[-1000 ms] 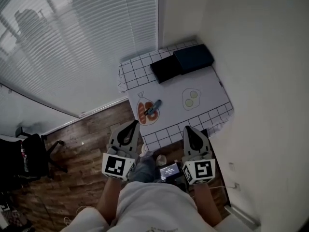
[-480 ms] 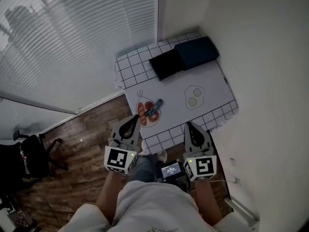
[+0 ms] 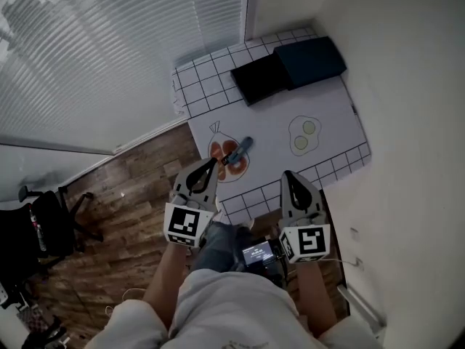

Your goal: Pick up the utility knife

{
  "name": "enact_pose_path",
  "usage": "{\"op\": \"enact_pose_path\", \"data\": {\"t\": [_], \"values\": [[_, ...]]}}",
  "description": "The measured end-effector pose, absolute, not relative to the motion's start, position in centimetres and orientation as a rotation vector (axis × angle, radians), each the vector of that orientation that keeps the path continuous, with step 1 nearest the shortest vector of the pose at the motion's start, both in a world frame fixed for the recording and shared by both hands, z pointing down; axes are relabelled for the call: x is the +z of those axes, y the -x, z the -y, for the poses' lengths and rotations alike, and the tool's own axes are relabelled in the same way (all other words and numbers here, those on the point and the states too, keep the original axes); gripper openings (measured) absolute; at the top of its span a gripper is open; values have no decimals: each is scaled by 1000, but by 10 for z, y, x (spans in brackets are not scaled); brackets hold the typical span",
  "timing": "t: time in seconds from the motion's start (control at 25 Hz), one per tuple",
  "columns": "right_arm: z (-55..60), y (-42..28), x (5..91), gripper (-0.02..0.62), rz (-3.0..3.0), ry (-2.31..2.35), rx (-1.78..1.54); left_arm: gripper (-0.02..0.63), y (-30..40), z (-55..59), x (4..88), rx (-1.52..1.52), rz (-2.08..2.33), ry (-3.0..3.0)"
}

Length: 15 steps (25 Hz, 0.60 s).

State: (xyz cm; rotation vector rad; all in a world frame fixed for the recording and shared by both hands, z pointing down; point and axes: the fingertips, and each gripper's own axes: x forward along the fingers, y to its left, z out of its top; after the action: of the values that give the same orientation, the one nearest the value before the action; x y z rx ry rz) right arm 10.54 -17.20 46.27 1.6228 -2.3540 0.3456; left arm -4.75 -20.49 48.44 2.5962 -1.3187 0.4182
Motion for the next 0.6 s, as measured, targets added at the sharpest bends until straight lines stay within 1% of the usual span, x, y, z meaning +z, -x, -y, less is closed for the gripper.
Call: {"op": "enact_pose_path", "data": {"t": [0.6], "values": [[187,-116,515,6,2274,-1634,415,8,36,222,560,560,1207,-2527]]}}
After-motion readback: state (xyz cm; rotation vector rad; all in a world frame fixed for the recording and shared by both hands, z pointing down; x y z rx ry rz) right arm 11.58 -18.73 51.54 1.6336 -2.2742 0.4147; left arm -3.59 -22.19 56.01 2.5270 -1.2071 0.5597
